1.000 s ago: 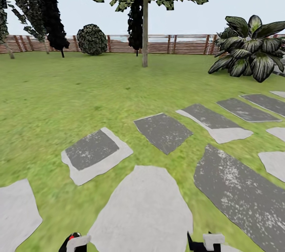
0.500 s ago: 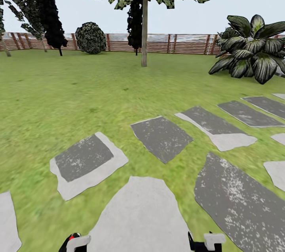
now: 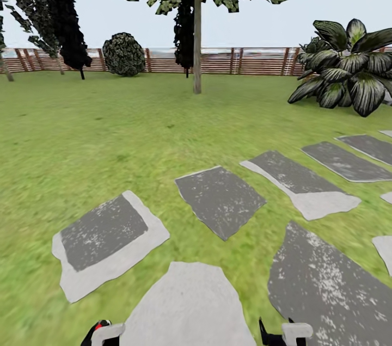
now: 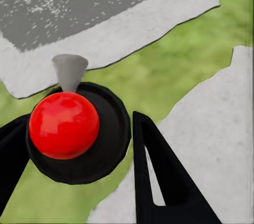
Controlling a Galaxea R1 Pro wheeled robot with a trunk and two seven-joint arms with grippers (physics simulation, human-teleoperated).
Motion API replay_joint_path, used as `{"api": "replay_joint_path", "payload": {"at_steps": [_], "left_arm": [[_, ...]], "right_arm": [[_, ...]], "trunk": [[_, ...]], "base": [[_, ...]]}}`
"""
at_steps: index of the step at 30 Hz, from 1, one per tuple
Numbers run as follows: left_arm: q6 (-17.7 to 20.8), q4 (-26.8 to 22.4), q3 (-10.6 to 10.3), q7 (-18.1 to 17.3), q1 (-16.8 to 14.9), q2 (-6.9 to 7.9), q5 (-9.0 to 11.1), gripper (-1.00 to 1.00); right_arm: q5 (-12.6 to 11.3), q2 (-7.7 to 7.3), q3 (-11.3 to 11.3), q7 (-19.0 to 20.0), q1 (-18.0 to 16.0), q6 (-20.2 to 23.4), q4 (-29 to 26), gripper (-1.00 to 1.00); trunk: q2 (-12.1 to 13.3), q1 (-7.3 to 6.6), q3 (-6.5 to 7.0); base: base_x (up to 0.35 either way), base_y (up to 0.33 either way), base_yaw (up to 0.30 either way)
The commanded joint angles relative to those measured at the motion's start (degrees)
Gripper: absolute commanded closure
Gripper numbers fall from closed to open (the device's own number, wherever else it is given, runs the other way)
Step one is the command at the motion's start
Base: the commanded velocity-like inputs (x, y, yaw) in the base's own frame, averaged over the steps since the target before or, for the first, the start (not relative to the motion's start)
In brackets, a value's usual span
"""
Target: In the garden, pick up the pesticide atomizer on the floor and spray pesticide onto both trees until each tree trunk is fully covered.
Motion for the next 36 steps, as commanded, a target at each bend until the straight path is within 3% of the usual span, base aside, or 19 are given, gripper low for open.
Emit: {"api": "replay_joint_path", "payload": {"at_steps": [1, 36], "left_arm": [[-0.16, 0.03, 0.21, 0.19, -0.03, -0.03, -0.42, 1.0], [-0.16, 0.03, 0.21, 0.19, -0.03, -0.03, -0.38, 1.0]], "right_arm": [[0.02, 0.0, -0.01, -0.02, -0.04, -0.17, 0.05, -1.0], [0.1, 0.09, 0.08, 0.07, -0.05, -0.18, 0.15, -1.0]], "trunk": [[-0.02, 0.02, -0.05], [-0.02, 0.02, -0.05]], "base": [[0.33, -0.111, 0.0], [0.33, -0.111, 0.0]]}}
